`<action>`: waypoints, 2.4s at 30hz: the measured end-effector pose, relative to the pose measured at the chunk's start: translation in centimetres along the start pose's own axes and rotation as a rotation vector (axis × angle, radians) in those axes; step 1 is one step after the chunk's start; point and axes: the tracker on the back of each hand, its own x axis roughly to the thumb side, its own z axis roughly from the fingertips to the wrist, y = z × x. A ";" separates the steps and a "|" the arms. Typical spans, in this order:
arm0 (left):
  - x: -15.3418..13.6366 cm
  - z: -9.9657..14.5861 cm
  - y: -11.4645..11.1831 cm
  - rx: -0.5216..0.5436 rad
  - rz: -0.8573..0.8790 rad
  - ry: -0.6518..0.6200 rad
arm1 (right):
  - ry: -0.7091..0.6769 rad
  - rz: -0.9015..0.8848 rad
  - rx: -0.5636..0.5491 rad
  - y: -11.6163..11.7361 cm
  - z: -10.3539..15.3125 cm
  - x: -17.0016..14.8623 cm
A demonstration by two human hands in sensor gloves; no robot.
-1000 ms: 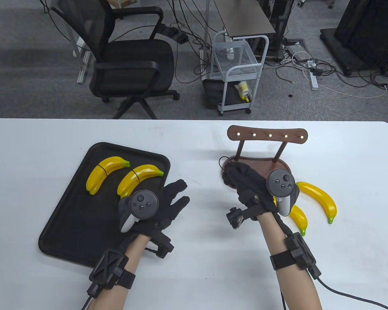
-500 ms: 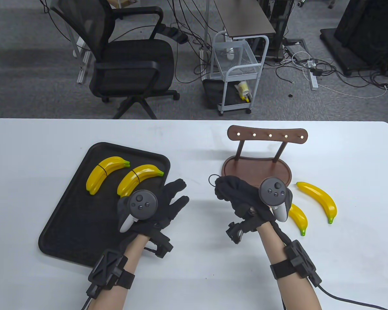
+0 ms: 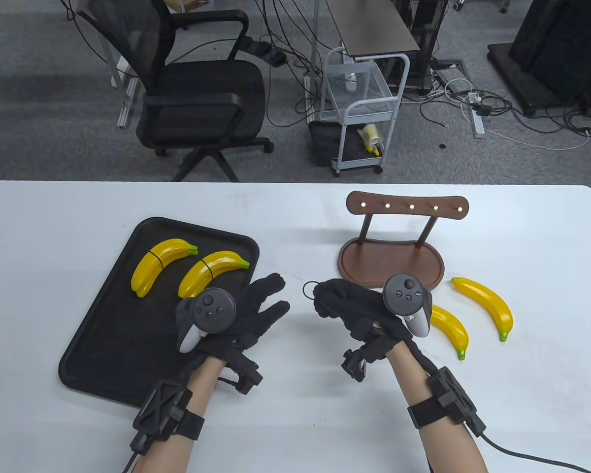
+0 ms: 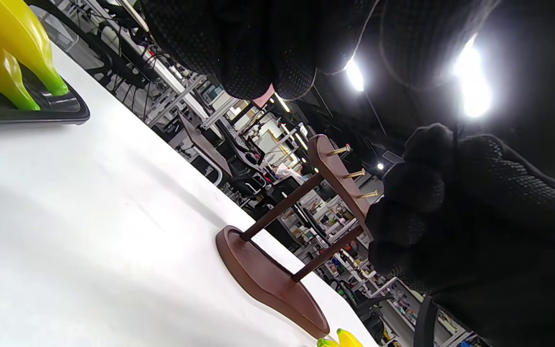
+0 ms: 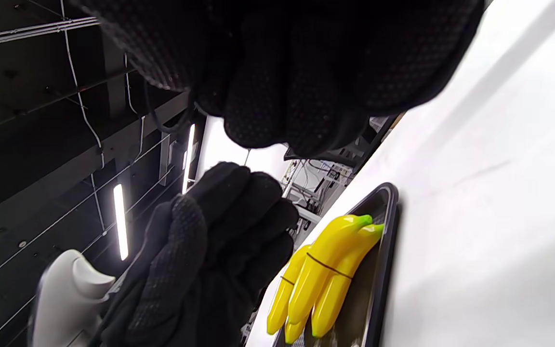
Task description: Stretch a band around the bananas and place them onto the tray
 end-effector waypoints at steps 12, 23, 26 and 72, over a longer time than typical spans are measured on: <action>-0.6 -0.1 -0.8 -0.035 -0.002 0.010 | -0.028 -0.022 0.133 1.7 -0.3 0.0; -0.6 -0.1 -1.1 -0.054 -0.010 0.007 | -0.003 0.015 0.221 3.2 -0.6 -0.7; -0.5 -0.1 -1.1 -0.058 -0.012 0.002 | 0.008 0.030 0.238 3.5 -0.7 -0.8; -0.3 -0.3 -0.6 -0.097 0.248 -0.072 | -0.017 0.422 -0.064 2.7 -0.4 1.8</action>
